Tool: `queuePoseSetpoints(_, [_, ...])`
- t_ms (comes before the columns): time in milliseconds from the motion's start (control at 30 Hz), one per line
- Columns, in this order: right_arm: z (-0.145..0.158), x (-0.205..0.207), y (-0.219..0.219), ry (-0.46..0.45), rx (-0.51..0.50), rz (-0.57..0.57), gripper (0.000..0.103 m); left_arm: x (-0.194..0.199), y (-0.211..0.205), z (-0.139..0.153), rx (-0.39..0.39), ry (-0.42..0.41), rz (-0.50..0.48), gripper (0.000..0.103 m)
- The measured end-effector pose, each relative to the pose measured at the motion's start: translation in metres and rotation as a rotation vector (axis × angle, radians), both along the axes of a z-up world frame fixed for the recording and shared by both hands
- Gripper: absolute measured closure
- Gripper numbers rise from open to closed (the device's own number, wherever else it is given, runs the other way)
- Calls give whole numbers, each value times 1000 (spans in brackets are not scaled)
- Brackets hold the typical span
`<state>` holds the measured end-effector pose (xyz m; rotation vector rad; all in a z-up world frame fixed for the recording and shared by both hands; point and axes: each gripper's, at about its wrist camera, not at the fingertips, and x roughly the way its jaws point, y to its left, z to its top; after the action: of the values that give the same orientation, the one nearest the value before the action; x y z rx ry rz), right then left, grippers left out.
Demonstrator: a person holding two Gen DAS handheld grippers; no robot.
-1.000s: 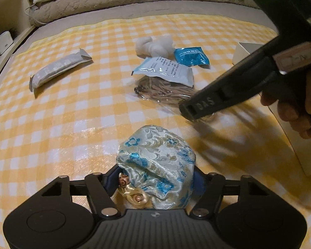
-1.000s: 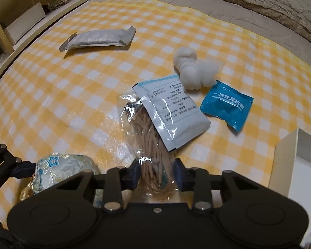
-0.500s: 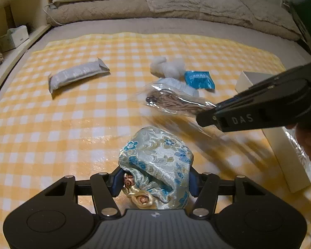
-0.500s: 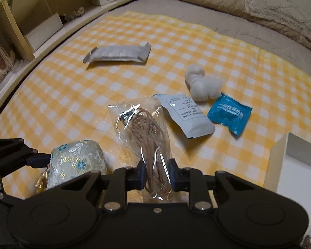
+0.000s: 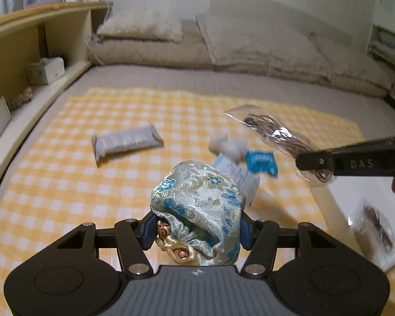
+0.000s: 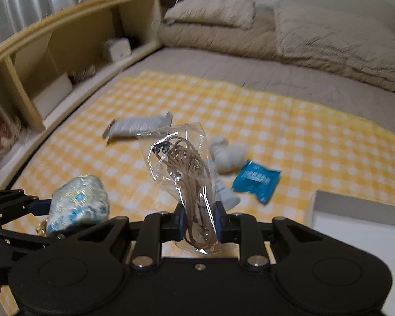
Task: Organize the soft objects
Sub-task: 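Carry the pouch and the cord bag over the white box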
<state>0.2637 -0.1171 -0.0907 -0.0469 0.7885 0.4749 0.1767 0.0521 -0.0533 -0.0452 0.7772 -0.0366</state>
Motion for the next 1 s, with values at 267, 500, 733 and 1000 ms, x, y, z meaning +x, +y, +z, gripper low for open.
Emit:
queuePoseSetpoints(267, [33,-15,-33,-101,44,-72,81,1,-12,28,-27,-117,-6,44])
queuePoseSetpoints(500, [54,-30,-73,-170,43,-156,81,7,-35,43,-92,-159,-49,44])
queuePoseSetpoints(733, [54,-45,-120,-171,36,-259,81,13,-74,44,-135,-159,-132,44])
queuePoseSetpoints(1000, [49,-64,-173,-158,11,-368,81,16,-123,39,-226,-141,-245,44])
